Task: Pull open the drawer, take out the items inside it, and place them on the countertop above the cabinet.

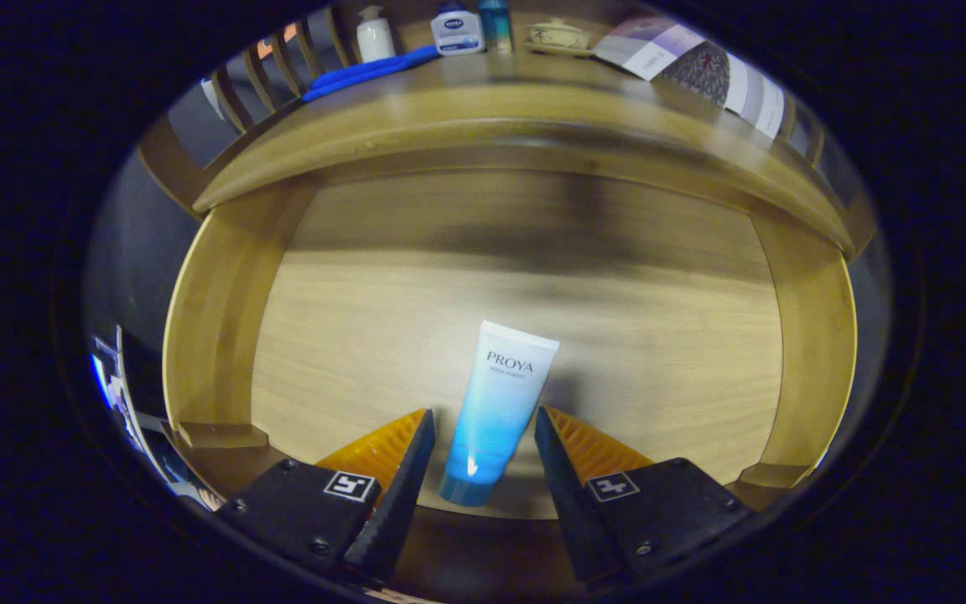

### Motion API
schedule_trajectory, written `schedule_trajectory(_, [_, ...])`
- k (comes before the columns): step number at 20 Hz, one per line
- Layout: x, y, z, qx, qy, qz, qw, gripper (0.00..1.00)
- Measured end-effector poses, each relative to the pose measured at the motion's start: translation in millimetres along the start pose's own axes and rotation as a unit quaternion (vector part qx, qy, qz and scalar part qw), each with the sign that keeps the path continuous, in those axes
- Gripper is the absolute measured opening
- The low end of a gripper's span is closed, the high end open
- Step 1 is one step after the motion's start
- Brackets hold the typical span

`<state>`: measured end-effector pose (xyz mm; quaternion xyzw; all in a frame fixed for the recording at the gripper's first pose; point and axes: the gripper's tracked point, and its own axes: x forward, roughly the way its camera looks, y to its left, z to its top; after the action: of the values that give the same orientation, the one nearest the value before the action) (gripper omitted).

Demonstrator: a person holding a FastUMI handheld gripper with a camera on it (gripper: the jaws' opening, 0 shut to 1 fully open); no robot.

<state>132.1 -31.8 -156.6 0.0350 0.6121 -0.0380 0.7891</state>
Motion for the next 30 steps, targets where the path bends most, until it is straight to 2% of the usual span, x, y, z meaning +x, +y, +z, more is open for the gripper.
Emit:
schedule_trajectory(4, [5.6,-1.1,1.2,-0.022,0.033,-0.021,0.999,0.78])
schedule_trajectory(7, [8.1,-1.2,2.0,-0.035,0.033,-0.05,0.998,0.74])
schedule_trajectory(9, [7.7,-0.4,4.4,-0.034,0.027,-0.053,0.998,0.72])
schedule_trajectory(10, [7.0,1.4,5.3,-0.028,0.021,-0.053,0.998,0.7])
schedule_trajectory(11, [6.2,3.2,6.6,-0.023,0.019,-0.054,0.998,0.59])
schedule_trajectory(12, [9.2,4.1,3.0,-0.021,0.016,-0.053,0.998,0.55])
schedule_trajectory(16, [8.6,4.4,1.1,-0.002,0.008,-0.062,0.998,0.5])
schedule_trajectory(24, [1.9,8.0,11.3,0.014,-0.034,-0.046,0.998,0.48])
schedule_trajectory(30, [-31.9,-4.2,31.1,0.009,-0.077,-0.049,0.996,0.46])
